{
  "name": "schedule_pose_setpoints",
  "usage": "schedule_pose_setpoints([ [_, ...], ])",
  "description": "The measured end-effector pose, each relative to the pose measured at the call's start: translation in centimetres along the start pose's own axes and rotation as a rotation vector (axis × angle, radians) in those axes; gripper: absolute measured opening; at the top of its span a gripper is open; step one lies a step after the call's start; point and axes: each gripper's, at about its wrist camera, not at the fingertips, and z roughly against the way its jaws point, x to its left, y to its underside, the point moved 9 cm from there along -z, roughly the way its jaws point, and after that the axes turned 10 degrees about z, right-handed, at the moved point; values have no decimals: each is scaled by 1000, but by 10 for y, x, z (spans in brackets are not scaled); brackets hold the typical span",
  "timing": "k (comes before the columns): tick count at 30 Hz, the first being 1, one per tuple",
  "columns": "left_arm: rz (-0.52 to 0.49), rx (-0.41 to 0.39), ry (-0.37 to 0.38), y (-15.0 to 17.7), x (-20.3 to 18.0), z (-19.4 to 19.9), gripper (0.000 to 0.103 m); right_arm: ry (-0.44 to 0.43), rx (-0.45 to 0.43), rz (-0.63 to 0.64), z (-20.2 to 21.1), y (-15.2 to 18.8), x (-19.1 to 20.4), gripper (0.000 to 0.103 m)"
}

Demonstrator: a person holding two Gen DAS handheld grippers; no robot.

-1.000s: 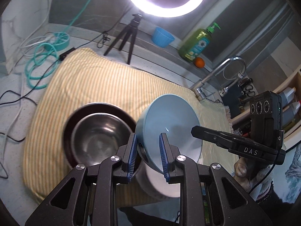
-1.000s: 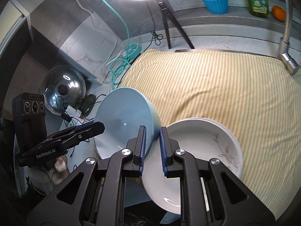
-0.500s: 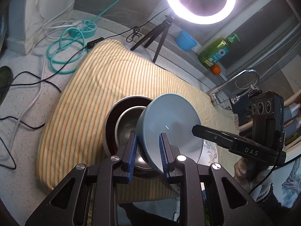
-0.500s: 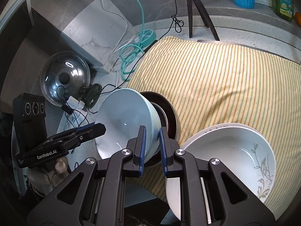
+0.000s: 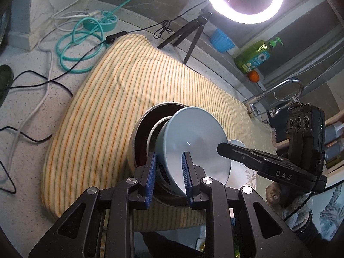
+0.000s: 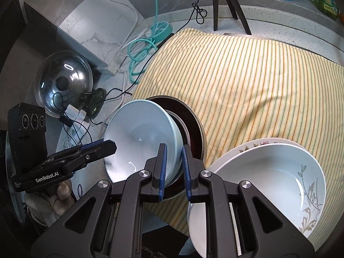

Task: Organize plates and bowls
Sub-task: 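Lower the white bowl into the red bowl with both tools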

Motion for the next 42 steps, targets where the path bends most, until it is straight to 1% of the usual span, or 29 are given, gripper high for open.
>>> schedule_pose_setpoints([
  [9,-10,-2,-21,-1,2,-3,22,12,16,3,-9,1,-3,15],
  [12,-11,2,-20,-2,2,-3,22,12,7,10,-7,0,-3,18],
  [13,-10,-1,-20,-2,2,-2,22,12,2,15,-6,-1,-2,24],
  [14,-9,-4,-20,-3,2,-2,23,14,-8,21,-4,-2,-1,33],
  [15,-6,-6,-17,-4,2,-1,23,17,-19,25,-2,-3,-1,38],
  [16,-2,-8,-14,-4,3,0,23,17,-31,28,1,-4,0,48],
  [17,1,-11,-13,-5,3,1,26,14,-39,29,3,-5,0,55],
  [18,5,-14,-12,-6,4,2,27,8,-51,29,7,-6,1,56],
  [23,40,-26,-7,-11,13,8,29,-4,-86,10,18,-9,-5,59],
  [26,65,-35,-15,-14,22,11,30,-9,-98,-17,23,-8,-12,59],
  [31,94,-52,-33,-15,36,15,30,-5,-99,-37,27,-3,-24,59],
  [36,90,-46,-38,-12,39,14,30,-24,-82,-76,22,6,-36,59],
  [37,87,-45,-40,-11,39,13,30,-28,-78,-85,21,8,-38,57],
  [40,80,-42,-43,-10,38,10,28,-49,-57,-106,14,13,-41,46],
  [42,70,-41,-49,-9,37,8,27,-53,-49,-112,11,15,-42,44],
])
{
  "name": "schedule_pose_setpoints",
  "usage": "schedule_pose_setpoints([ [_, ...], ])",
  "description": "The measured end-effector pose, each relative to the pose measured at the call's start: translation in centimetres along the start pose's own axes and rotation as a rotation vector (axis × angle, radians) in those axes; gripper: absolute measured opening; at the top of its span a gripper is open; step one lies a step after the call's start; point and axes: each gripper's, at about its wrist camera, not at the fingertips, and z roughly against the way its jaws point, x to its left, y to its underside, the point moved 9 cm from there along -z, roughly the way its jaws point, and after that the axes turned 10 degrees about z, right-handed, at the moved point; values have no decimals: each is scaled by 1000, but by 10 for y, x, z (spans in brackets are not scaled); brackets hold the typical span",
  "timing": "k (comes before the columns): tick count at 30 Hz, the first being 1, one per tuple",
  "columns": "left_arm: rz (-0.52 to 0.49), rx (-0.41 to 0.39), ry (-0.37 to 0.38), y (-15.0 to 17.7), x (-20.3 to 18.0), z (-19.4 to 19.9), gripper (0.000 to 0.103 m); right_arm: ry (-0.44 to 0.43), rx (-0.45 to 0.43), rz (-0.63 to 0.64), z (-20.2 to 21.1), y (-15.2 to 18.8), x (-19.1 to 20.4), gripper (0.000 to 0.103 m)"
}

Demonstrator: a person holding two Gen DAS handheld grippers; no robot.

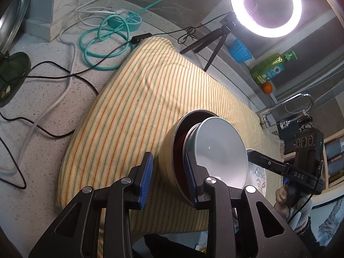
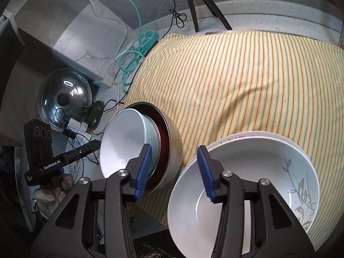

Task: Organize plates and bowls
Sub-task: 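Lower the white bowl into the red bowl with both tools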

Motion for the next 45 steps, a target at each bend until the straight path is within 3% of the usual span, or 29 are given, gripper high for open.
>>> schedule_pose_setpoints([
  [11,-18,17,-13,3,-1,-12,22,-18,39,-13,-17,7,1,21],
  [17,-18,13,-2,2,0,-13,20,-30,59,-3,-24,11,6,15],
  [25,-31,16,-28,4,4,-16,19,-34,70,4,-27,10,8,14],
  [29,-45,39,-25,7,0,-21,9,-32,69,9,-28,9,9,14],
  [45,-56,14,-36,5,-9,-11,9,-38,68,0,-23,9,13,14],
])
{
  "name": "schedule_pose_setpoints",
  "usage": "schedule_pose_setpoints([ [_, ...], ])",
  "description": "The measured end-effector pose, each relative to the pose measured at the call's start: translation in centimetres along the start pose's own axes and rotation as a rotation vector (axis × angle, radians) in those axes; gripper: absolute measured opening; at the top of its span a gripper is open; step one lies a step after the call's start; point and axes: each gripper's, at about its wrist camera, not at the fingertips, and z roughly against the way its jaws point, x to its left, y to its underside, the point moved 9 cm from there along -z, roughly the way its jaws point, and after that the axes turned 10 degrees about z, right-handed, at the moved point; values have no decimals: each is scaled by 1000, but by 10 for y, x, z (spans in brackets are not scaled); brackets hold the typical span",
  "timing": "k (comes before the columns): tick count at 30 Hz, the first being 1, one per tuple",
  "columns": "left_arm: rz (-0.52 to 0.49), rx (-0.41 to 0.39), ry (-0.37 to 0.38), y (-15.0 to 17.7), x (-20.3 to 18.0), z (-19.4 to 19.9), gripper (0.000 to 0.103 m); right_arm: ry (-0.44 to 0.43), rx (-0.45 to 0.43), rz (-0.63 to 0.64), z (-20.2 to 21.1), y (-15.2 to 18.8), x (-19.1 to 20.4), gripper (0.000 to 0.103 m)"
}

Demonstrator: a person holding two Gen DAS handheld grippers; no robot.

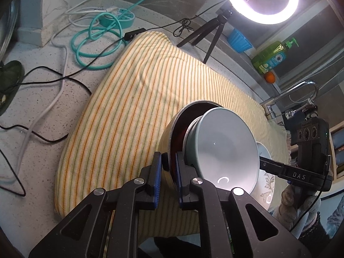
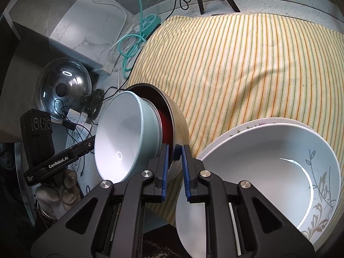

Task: Organize plates and bowls
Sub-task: 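Lower the white bowl into the red bowl with both tools, then lift the nested bowls with both tools and set them onto the plate stack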

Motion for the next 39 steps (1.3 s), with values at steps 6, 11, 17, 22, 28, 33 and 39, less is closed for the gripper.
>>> schedule_pose_setpoints([
  [6,-22,-22,18,-4,-15,13,9,-9,-24,7,19,-2,3,14],
  [11,-56,-37,40,-6,-36,21,9,-8,-54,7,43,-3,3,14],
  [17,-97,-34,75,-1,-64,22,9,0,-84,-12,75,5,-8,14],
  [22,-130,-14,105,10,-90,15,9,21,-105,-39,100,15,-24,14],
  [28,-164,20,123,29,-116,3,9,39,-109,-81,121,35,-49,14],
  [33,-174,50,122,46,-129,-10,9,55,-101,-110,131,52,-69,14],
  [39,-171,73,113,62,-138,-21,9,59,-87,-125,137,65,-86,14],
])
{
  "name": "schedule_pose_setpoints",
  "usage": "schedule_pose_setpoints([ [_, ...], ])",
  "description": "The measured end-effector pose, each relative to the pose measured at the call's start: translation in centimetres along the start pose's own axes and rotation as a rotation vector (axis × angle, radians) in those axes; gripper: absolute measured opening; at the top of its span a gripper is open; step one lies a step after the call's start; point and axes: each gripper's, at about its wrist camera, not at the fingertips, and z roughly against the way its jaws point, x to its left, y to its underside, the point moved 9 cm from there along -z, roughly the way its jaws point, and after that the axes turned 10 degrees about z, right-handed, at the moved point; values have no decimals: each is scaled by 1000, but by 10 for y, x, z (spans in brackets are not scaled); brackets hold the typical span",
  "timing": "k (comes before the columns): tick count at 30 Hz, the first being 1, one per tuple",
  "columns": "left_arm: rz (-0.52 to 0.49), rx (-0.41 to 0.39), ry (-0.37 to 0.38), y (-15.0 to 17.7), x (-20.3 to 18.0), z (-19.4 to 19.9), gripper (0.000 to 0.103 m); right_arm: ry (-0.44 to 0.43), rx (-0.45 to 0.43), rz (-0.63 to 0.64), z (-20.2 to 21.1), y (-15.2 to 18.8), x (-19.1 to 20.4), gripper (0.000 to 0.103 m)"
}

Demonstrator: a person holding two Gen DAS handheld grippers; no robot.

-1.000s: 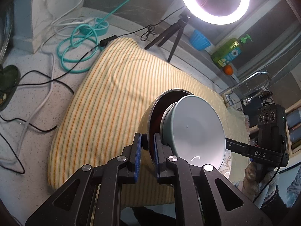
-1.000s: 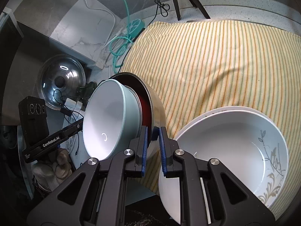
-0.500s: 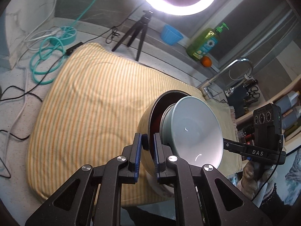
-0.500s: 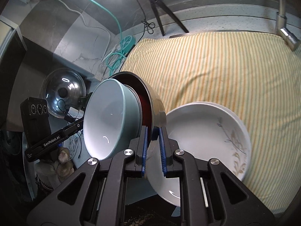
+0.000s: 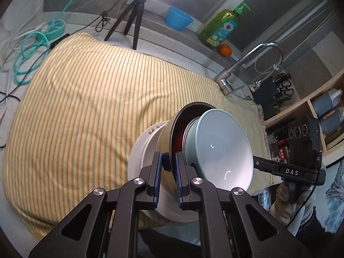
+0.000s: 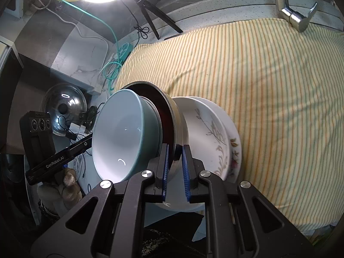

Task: Organize plates and bowls
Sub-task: 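Lift the nested bowls with both tools and set them onto the plate stack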

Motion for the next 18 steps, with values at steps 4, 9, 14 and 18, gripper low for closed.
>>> schedule_pose_setpoints([
  [4,11,8,-7,7,-4,-7,9,-6,8,2,2,4,-9,14],
  [9,27,17,-18,13,-4,-12,9,-12,24,4,0,11,-17,14],
  [14,41,10,-25,14,-2,-12,9,-24,33,10,-2,13,-19,14],
  [18,47,2,-28,13,-3,-14,9,-27,35,19,-2,13,-19,14],
])
